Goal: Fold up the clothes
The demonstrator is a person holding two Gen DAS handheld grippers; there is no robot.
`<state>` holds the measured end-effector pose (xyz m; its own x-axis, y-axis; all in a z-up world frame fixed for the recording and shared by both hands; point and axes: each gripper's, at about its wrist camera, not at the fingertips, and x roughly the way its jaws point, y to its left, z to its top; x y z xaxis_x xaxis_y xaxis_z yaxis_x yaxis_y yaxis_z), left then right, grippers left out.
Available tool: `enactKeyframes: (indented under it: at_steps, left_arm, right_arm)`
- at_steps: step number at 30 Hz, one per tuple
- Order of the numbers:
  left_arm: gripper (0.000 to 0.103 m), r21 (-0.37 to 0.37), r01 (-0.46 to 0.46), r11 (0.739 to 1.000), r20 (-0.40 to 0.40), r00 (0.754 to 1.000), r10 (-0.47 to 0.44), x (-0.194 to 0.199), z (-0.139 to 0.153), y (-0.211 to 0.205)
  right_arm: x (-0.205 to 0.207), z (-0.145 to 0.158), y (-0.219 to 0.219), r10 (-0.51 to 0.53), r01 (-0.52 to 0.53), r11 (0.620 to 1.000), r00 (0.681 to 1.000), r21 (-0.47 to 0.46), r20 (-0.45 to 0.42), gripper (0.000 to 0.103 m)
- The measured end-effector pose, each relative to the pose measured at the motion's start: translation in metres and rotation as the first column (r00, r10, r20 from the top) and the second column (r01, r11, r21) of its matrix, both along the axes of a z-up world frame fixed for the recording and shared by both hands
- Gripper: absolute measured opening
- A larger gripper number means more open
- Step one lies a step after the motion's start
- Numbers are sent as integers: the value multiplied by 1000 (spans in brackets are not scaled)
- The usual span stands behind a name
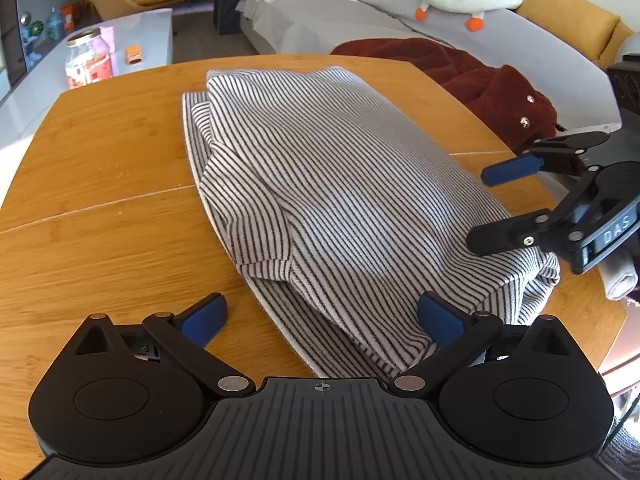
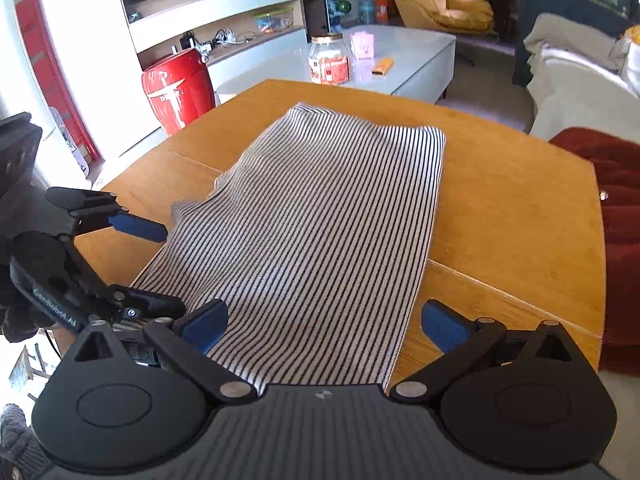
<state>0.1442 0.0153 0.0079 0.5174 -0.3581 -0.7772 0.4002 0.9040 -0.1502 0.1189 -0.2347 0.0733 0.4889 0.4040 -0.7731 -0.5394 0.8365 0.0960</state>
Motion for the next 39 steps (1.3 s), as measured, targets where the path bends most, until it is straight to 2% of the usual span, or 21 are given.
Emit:
enactKeyframes:
  at_steps: [3, 5, 9, 11, 14, 18, 21, 23, 25, 26, 28, 31, 33, 36, 37, 38, 39]
  left_arm:
    - [103, -1, 9, 1000, 7, 1000, -9, 0, 0, 1]
    - [103, -3, 15, 1000, 9, 1000, -15, 0, 0, 1]
    - [103, 9, 24, 1000, 22, 999, -24, -2, 1, 4]
    - [103, 20, 20, 1000, 28, 999, -20, -4, 2, 7]
    - [103, 33, 13, 999, 35, 999, -14, -6, 3, 11]
    - [103, 51, 4, 999, 44, 999, -6, -10, 4, 15]
    - [103, 62, 3, 998, 51, 999, -6, -11, 5, 14]
    - [103, 58, 6, 998, 47, 999, -8, -11, 6, 16]
    - [103, 51, 7, 999, 41, 999, -9, -11, 8, 20]
    - [103, 46, 6, 999, 42, 999, -8, -11, 9, 22]
    - [103, 47, -1, 999, 52, 999, -1, -11, 13, 26]
    - [103, 82, -29, 996, 81, 996, 23, -10, 17, 31]
    - [103, 101, -48, 994, 92, 995, 39, -9, 19, 35]
    - [103, 91, -50, 995, 92, 995, 41, -14, 23, 42]
    - [103, 84, -41, 996, 93, 995, 33, -17, 26, 43]
    - [103, 76, -29, 997, 94, 995, 22, -21, 28, 44]
    - [103, 70, -14, 997, 97, 995, 7, -25, 31, 45]
  right_arm:
    - [-22, 0, 0, 3, -1, 998, 999, -60, 33, 103]
    - [-33, -13, 1, -5, 8, 992, 1000, -127, 28, 103]
    - [-32, -27, -9, -71, 70, 994, 997, -88, -4, 103]
    - [-31, -17, -12, -66, 69, 995, 997, -69, 47, 103]
    - [-26, 2, -18, -70, 68, 997, 993, 25, 91, 102]
    - [-14, -2, -9, -108, 102, 993, 988, 64, 112, 95]
    - [-7, -36, 3, -69, 73, 995, 995, -69, 68, 95]
    - [-12, -26, 7, -32, 40, 997, 993, -67, 117, 95]
    - [-16, -17, 11, 4, 7, 998, 986, -67, 165, 83]
    - [-20, -12, 14, 34, -22, 998, 982, -67, 188, 80]
    - [-36, 1, 26, 170, -163, 985, 965, -49, 201, 77]
    - [-49, -6, 46, 341, -343, 939, 930, -12, 139, 77]
    - [-56, -23, 65, 415, -405, 909, 899, -97, 137, 77]
    - [-70, -44, 83, 508, -430, 849, 824, -307, 250, 79]
    - [-68, -44, 85, 507, -426, 849, 824, -314, 253, 77]
    - [-58, -40, 84, 468, -411, 873, 858, -263, 213, 74]
    - [-44, -37, 76, 404, -377, 910, 900, -173, 164, 73]
